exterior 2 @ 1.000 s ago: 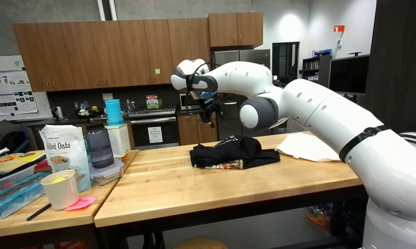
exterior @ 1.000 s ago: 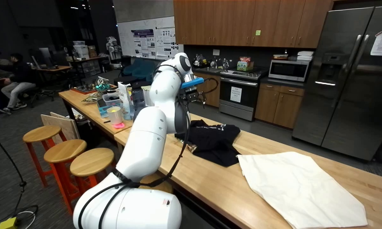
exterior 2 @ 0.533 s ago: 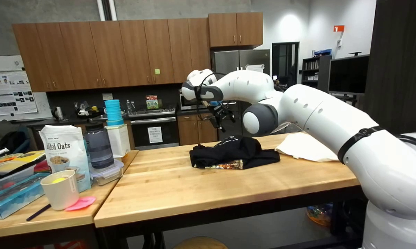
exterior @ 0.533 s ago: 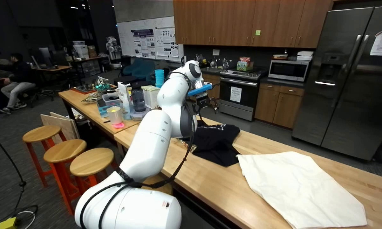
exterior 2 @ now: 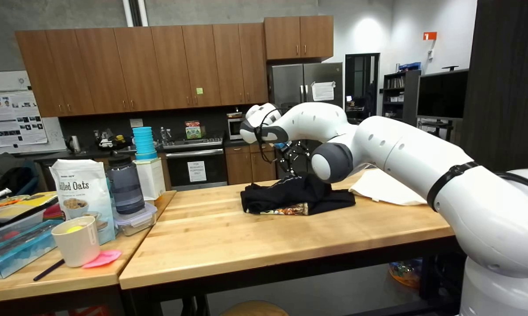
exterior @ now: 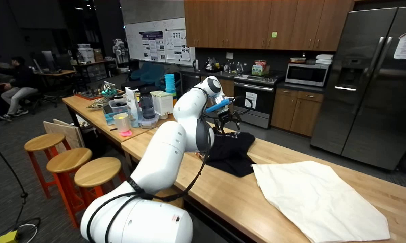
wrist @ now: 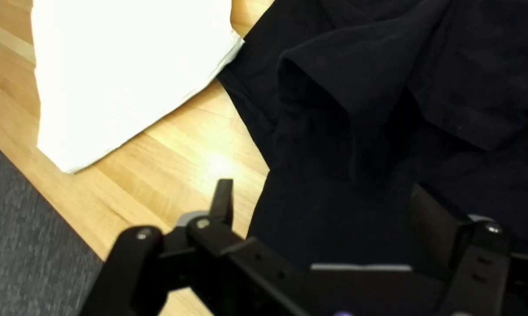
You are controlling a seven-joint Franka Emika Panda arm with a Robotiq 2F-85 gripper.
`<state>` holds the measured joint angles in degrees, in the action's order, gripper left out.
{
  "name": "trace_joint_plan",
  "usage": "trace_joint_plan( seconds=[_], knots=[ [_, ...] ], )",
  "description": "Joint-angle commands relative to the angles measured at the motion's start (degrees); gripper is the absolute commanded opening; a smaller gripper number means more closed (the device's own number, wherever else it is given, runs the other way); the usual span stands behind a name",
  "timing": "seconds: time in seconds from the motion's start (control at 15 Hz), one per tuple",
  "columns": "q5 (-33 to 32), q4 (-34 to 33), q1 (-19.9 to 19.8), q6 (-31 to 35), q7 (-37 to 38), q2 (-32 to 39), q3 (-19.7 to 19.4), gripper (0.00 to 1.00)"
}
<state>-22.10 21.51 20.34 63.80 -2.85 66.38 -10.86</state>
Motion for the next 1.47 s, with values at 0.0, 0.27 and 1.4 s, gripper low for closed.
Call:
trace_joint_plan(
  seconds=[0.0,0.27,1.4],
  knots=[
    [-1.58,-1.64,-0.38,-2.26,4.9,2.31,-2.17,1.0],
    [-0.8,-1.78,-1.04,-4.85,8.25,3.68,-2.21,1.0],
    [16.71,-0.19,-6.62,-3.74,9.78,3.07,9.45,1.0]
  ],
)
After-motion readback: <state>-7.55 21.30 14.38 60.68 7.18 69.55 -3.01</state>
